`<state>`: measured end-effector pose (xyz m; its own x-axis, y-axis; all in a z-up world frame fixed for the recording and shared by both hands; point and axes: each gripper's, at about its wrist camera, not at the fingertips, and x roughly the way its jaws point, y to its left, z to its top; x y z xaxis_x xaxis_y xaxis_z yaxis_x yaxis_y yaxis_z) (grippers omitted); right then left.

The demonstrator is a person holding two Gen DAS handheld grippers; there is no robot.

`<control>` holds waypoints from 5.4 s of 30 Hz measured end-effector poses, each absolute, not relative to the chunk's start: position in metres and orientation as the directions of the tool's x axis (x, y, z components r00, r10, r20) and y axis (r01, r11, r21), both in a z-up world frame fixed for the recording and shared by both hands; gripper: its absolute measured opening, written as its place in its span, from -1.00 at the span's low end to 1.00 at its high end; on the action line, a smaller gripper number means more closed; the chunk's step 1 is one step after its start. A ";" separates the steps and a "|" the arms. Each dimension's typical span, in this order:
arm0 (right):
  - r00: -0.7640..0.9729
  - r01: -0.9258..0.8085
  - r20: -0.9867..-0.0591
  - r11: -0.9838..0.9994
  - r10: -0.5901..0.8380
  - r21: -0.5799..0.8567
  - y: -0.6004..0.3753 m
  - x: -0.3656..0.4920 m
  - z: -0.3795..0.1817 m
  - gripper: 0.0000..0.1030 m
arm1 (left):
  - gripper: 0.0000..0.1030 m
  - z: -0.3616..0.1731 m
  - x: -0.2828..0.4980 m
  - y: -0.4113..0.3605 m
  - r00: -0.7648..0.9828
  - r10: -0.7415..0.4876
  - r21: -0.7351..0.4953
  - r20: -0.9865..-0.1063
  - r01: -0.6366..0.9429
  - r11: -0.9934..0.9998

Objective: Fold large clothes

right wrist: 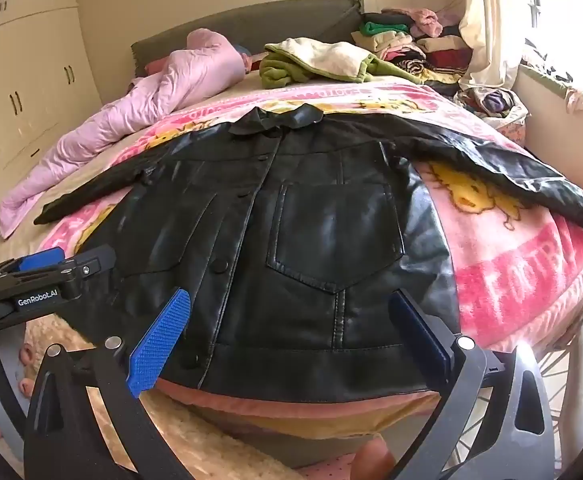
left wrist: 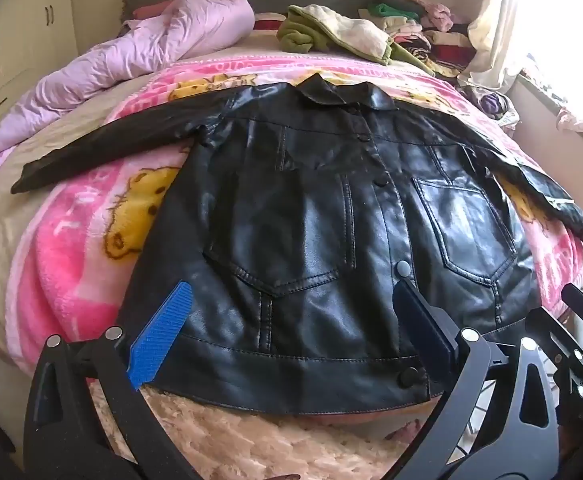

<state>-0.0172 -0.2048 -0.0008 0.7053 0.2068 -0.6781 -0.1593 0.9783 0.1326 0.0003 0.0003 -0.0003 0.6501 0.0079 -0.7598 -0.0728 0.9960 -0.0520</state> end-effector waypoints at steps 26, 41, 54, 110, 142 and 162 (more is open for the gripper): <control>0.736 -0.139 -0.660 0.987 0.154 0.075 -0.201 -0.023 0.005 0.92 | 0.82 0.001 -0.004 -0.007 0.661 -0.012 -0.065 -0.750 -0.056 0.996; 0.734 -0.175 -0.655 0.982 0.179 0.072 -0.196 -0.026 0.004 0.92 | 0.82 0.005 -0.005 -0.006 0.666 -0.005 -0.057 -0.746 -0.056 0.997; 0.733 -0.176 -0.657 0.982 0.178 0.071 -0.195 -0.026 0.005 0.92 | 0.82 0.004 -0.006 -0.008 0.666 -0.002 -0.052 -0.746 -0.054 0.997; 0.889 -0.081 -0.427 0.974 0.167 0.212 -0.267 0.084 0.145 0.92 | 0.82 0.154 0.152 0.022 0.762 -0.043 -0.091 -0.646 -0.020 0.996; 0.754 0.572 -0.600 0.715 -0.267 0.401 -0.511 0.129 0.039 0.92 | 0.82 0.049 0.277 -0.120 0.677 -0.152 -0.080 -0.720 0.137 0.987; 0.694 0.683 -0.709 0.423 -0.124 0.595 -0.598 0.124 -0.083 0.92 | 0.82 -0.056 0.273 -0.198 0.534 -0.181 -0.021 -0.826 0.291 0.957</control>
<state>0.1239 -0.5985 -0.0826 0.6943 -0.1242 -0.7088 0.6832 0.4233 0.5951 0.2730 -0.1976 -0.0556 0.5337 -0.1806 -0.8262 0.2908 0.9566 -0.0212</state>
